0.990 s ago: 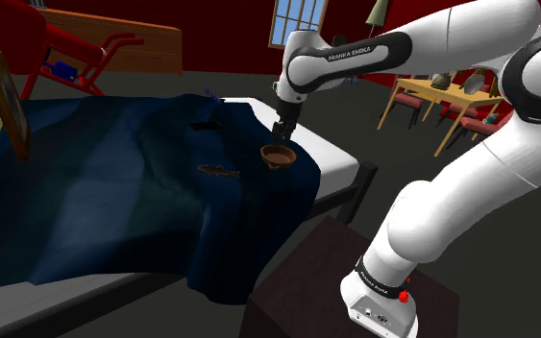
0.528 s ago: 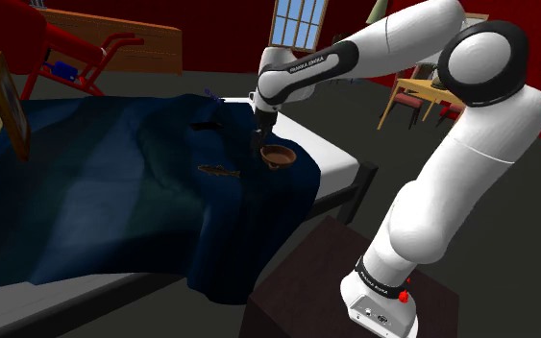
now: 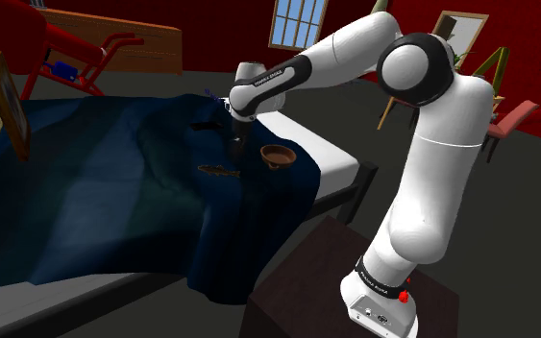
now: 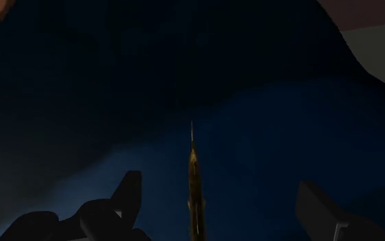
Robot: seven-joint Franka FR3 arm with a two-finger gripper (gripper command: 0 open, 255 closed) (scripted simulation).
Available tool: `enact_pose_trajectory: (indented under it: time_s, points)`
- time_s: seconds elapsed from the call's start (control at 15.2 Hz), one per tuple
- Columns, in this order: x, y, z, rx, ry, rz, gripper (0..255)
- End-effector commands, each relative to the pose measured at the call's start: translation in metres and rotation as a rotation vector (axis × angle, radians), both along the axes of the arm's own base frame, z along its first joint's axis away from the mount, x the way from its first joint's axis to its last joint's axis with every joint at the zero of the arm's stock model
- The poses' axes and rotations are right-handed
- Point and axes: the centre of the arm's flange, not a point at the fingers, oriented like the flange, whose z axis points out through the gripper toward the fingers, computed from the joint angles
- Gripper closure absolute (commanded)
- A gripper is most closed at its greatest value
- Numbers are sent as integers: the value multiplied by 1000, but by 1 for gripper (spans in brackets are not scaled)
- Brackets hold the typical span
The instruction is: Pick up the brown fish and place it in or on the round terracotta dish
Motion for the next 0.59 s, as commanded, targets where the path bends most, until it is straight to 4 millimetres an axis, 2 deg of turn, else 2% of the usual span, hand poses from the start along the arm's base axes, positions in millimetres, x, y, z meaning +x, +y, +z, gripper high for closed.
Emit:
enact_pose_trajectory:
  time_s: [0.0,0.26,0.53]
  points:
    - [24,7,-14,6,-4,41,0]
    - [63,25,-42,17,-10,120,0]
    - [66,28,-60,17,-11,127,0]
